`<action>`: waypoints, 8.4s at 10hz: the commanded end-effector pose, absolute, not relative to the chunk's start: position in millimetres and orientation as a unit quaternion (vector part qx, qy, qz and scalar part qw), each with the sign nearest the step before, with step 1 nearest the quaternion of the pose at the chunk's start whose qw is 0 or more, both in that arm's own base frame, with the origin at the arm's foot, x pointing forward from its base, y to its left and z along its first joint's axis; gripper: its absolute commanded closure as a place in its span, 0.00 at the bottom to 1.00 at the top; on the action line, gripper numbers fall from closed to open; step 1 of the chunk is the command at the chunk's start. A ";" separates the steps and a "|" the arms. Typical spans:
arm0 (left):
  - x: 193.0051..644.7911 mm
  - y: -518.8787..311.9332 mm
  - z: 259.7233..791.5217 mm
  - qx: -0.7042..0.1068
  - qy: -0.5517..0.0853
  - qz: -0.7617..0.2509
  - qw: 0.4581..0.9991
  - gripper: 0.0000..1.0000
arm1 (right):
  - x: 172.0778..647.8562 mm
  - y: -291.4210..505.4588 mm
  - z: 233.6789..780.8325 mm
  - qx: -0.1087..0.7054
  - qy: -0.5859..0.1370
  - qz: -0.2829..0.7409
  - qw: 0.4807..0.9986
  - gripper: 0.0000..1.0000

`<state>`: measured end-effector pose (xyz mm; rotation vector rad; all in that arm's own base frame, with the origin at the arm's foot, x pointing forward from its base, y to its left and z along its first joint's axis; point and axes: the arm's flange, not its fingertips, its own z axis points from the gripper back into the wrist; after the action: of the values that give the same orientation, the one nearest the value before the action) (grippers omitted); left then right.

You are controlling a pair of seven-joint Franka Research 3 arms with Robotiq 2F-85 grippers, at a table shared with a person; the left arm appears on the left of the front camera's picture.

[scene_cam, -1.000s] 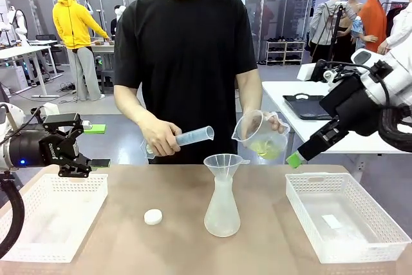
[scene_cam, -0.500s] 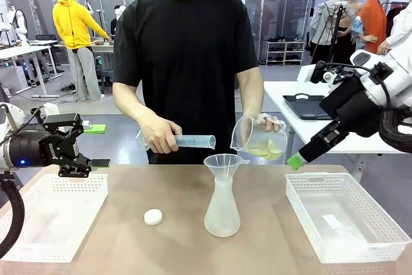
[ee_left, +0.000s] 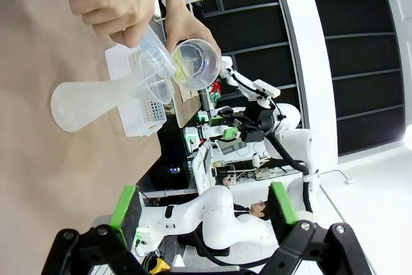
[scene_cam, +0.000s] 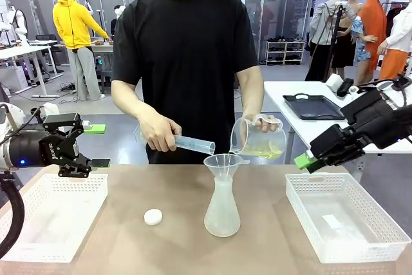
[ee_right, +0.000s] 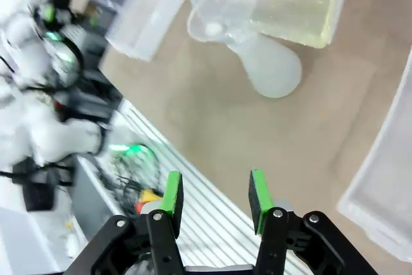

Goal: Prepare the solutions needed for the experiment.
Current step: Once the solution is in the Big flask , pick up the Plastic Funnel and place it back into the right Organizing basket.

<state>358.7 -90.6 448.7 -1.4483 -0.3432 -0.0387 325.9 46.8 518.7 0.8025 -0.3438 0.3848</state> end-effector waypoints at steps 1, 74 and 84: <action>358.6 -92.1 450.6 -0.667 -0.152 -0.013 0.729 0.00 | 343.3 45.2 507.8 0.467 -0.155 0.117 0.863 0.47; 358.6 -92.1 450.6 -0.667 -0.152 -0.013 0.729 0.00 | 511.3 210.9 532.3 0.171 -0.028 0.313 0.934 0.27; 358.6 -92.1 450.6 -0.667 -0.152 -0.013 0.729 0.00 | 537.1 237.5 495.9 0.154 0.050 0.316 0.935 0.27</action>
<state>358.7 -90.5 448.6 -1.4478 -0.3434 -0.0385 530.5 230.3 493.0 0.3451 0.0746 0.6672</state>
